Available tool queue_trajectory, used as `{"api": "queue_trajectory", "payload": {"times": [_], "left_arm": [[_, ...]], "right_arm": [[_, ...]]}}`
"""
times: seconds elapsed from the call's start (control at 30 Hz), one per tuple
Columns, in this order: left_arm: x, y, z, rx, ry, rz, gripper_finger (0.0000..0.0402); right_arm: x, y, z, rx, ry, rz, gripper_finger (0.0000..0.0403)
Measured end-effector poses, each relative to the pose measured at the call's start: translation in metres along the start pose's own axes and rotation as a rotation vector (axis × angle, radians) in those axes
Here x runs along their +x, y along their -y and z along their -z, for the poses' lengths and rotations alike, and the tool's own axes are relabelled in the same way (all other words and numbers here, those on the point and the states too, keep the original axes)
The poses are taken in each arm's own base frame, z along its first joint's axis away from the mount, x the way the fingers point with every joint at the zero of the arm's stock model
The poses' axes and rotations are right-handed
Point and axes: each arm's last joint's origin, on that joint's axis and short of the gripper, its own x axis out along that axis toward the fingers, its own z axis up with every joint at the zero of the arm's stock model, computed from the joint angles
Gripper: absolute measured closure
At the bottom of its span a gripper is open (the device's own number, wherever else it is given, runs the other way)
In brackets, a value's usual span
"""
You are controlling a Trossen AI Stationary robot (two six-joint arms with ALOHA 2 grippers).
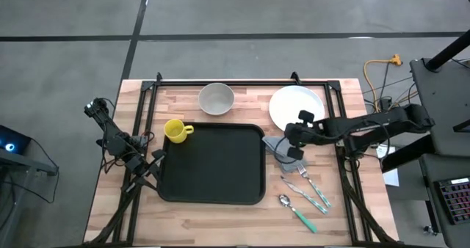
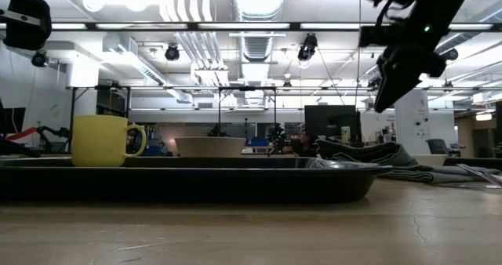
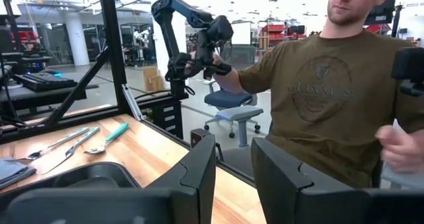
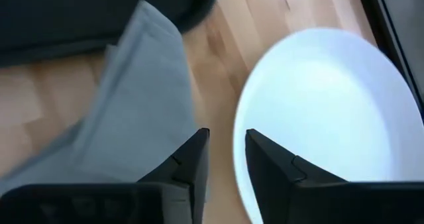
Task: Set up tray
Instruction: Put the white plate on the black serving tray below the yellow mug
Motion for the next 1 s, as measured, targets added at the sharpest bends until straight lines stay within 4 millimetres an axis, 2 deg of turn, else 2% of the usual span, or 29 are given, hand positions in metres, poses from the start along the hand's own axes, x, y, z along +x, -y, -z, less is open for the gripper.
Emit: {"api": "queue_trajectory", "payload": {"times": [0.3, 0.47, 0.67, 1.0], "left_arm": [[0.0, 0.0, 0.0, 0.0, 0.0, 0.0, 0.0322], [0.0, 0.0, 0.0, 0.0, 0.0, 0.0, 0.0322], [0.0, 0.0, 0.0, 0.0, 0.0, 0.0, 0.0322], [0.0, 0.0, 0.0, 0.0, 0.0, 0.0, 0.0322]], "right_arm": [[0.026, 0.01, -0.004, 0.046, -0.089, 0.06, 0.0244], [0.04, 0.013, -0.005, 0.063, -0.138, 0.083, 0.0224], [0.058, 0.011, -0.011, 0.04, -0.129, 0.083, 0.0227], [0.08, 0.005, -0.008, 0.024, -0.2, 0.097, 0.0245]]}}
